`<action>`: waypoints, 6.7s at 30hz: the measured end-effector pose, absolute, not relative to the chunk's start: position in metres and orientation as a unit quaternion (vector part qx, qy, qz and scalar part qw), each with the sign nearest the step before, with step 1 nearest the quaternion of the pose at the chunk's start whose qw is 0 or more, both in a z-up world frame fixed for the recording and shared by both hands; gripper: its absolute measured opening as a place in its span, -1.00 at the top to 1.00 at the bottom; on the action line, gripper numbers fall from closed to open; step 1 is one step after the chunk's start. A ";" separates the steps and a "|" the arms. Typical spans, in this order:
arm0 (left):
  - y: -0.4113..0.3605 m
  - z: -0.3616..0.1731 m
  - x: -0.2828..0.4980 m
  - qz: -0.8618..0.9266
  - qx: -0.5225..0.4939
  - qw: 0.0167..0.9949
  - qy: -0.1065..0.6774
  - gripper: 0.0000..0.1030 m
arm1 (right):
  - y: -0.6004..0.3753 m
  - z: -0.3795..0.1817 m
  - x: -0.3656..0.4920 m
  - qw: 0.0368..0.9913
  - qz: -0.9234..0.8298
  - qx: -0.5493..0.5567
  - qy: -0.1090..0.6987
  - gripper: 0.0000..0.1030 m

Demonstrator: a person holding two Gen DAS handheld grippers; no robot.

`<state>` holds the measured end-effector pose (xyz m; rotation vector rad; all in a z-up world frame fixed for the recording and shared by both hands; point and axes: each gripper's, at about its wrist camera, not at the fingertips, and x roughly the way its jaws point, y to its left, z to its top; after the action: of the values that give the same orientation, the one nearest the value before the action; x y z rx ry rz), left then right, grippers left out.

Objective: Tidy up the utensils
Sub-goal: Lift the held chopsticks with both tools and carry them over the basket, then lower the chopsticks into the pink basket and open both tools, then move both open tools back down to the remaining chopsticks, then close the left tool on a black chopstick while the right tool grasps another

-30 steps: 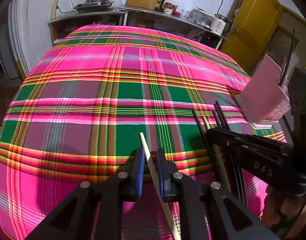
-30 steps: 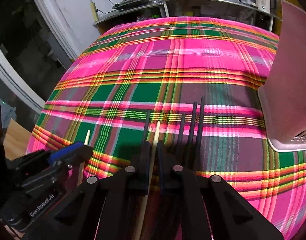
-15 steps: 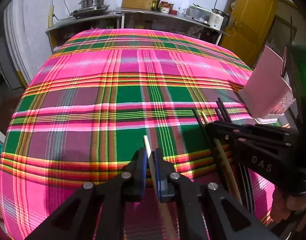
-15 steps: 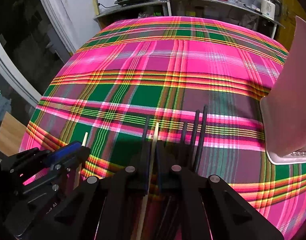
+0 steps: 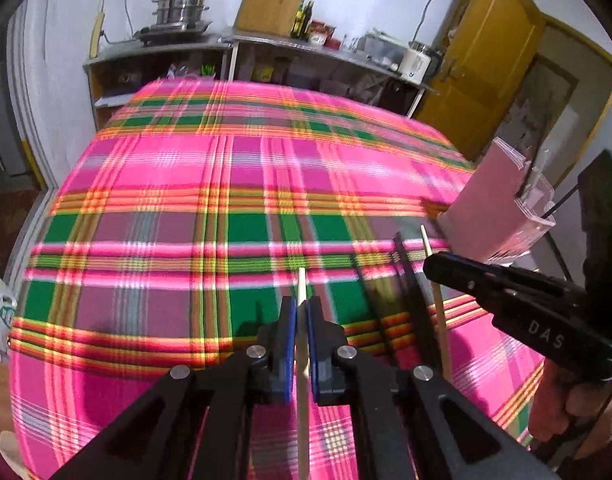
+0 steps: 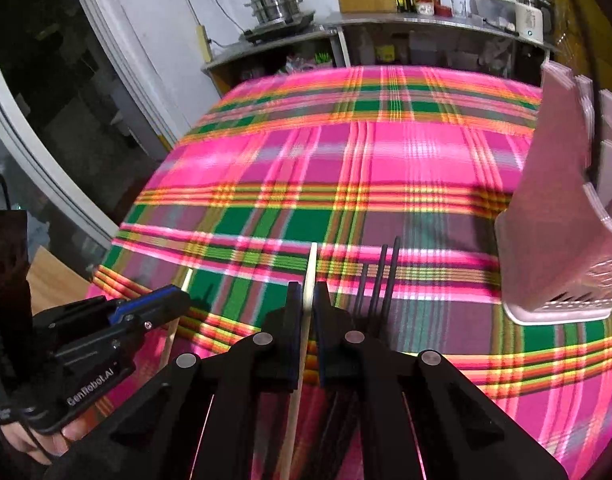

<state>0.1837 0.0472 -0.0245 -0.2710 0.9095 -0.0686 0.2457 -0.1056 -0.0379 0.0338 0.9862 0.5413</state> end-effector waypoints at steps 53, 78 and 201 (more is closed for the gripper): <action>-0.086 0.157 0.226 -0.206 -0.109 0.923 0.307 0.90 | -0.268 0.119 0.185 0.937 0.158 0.086 0.300 0.90; -0.122 0.143 0.303 -0.206 -0.103 0.929 0.289 0.90 | -0.295 0.120 0.230 0.946 0.126 0.094 0.282 0.90; 0.040 -0.078 0.195 -0.046 -0.119 0.881 0.455 0.82 | -0.117 -0.088 0.237 0.839 0.247 0.025 0.484 0.70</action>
<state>0.1946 0.0403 -0.0782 -0.2470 0.9480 -0.0950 0.2374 -0.1173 -0.0877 0.0522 1.0244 0.5223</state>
